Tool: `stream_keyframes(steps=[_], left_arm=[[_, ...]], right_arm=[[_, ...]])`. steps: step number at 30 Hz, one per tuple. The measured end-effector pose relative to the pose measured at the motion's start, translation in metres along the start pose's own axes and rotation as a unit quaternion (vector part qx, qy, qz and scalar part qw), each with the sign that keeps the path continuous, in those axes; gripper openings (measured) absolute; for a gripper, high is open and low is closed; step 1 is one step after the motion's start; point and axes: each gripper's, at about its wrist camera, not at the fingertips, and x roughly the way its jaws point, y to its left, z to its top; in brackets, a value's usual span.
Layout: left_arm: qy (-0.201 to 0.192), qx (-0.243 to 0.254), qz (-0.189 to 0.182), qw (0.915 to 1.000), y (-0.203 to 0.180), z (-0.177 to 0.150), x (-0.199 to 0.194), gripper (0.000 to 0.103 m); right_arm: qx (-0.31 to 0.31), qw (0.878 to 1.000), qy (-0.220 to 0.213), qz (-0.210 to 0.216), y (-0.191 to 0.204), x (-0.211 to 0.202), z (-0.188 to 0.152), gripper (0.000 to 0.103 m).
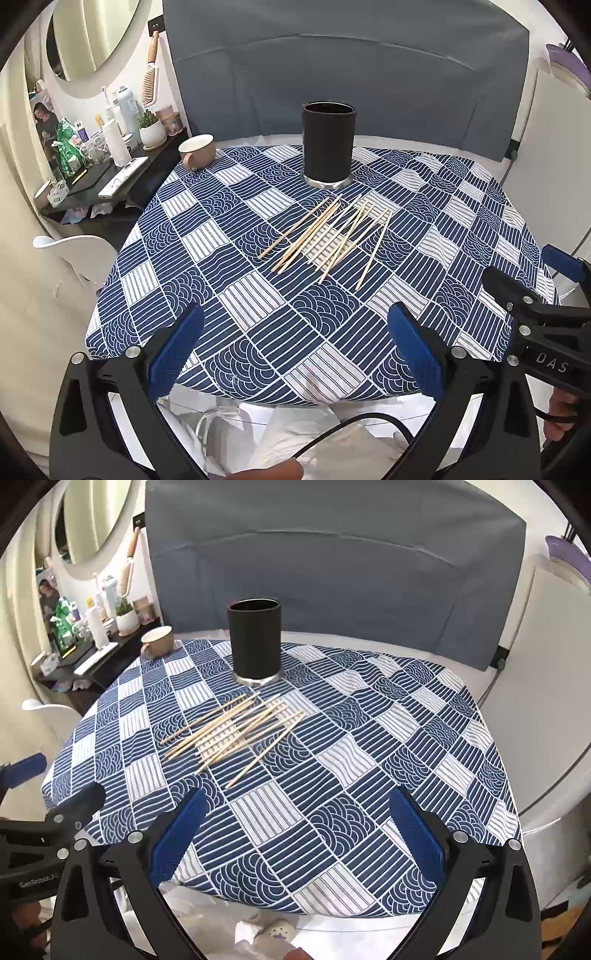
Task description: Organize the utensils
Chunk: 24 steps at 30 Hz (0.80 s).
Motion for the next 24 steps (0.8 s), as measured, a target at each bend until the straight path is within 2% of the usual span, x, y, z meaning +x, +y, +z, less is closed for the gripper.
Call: stream_keyframes(steps=[24], left_arm=[[0.004,0.004,0.006,1.0000,-0.0071,0.0018,0.0034,0.097]], right_arm=[[-0.004,1.000,0.005,-0.004,-0.0068,0.0038,-0.0016,0.095]])
